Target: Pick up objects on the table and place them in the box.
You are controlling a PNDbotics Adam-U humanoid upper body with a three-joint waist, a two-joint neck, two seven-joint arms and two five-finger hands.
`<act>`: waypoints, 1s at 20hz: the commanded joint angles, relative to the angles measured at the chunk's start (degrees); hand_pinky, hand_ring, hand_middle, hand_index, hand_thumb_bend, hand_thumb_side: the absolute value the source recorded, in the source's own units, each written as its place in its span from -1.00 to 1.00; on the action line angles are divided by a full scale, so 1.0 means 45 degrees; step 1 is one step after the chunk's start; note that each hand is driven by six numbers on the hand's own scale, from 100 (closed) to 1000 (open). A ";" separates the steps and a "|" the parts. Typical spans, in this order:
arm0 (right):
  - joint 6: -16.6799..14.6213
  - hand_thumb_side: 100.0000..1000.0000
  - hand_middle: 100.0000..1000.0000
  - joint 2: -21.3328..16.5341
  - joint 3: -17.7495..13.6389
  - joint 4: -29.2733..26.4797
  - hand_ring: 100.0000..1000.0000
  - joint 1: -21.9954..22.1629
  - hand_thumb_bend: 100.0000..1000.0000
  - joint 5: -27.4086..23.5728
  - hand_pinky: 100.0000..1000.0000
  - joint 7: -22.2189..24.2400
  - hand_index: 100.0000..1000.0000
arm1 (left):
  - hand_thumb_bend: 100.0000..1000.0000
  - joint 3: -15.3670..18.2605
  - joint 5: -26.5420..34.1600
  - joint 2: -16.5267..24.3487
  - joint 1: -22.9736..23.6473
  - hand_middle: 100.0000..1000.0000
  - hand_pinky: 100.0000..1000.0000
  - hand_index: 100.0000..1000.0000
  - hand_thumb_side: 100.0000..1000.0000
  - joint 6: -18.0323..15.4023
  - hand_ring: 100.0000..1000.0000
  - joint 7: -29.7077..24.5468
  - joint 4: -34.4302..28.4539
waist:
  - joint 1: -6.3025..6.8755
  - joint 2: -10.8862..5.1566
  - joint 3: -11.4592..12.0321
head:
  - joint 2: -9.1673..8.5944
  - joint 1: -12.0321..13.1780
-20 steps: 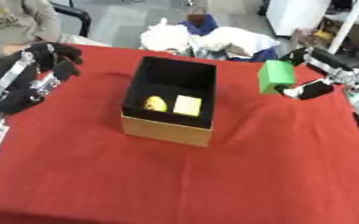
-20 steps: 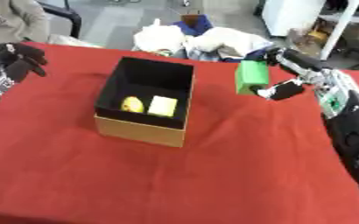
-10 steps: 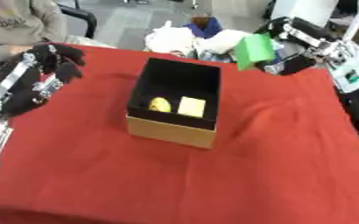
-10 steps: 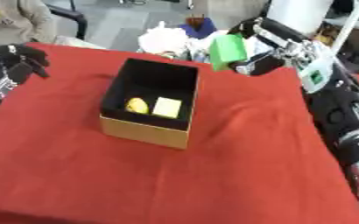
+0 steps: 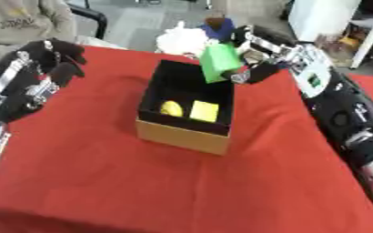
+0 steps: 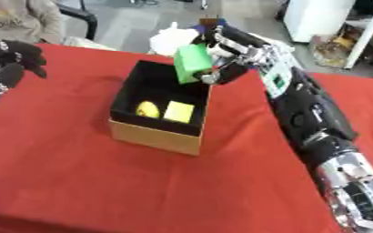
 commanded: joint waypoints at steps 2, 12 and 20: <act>-0.0067 -0.37 0.10 0.0153 0.0078 0.0088 0.50 -0.0080 -0.61 0.0956 0.50 -0.0199 0.61 | -0.33 0.0135 0.0170 0.0049 -0.0217 0.11 0.29 0.47 0.34 0.0006 0.05 -0.0001 -0.0297 | 0.0102 -0.0144 0.0003 | -0.0135 -0.0006; -0.0587 0.13 0.80 -0.0095 0.0313 -0.0493 0.73 0.0202 -0.15 0.2291 0.63 -0.0895 0.91 | -0.36 0.0301 0.0112 0.0004 0.0015 0.12 0.30 0.48 0.40 0.0090 0.05 0.0073 -0.0207 | 0.0091 -0.0104 -0.0254 | -0.0177 0.0259; -0.1129 -0.64 0.69 -0.1703 0.0643 -0.2452 0.69 0.1085 -0.25 -0.1685 0.59 -0.1029 0.85 | -0.38 0.0731 -0.0037 0.0117 0.0493 0.11 0.30 0.47 0.43 0.0127 0.04 0.0527 -0.0080 | 0.0100 -0.0078 -0.0794 | -0.0132 0.0721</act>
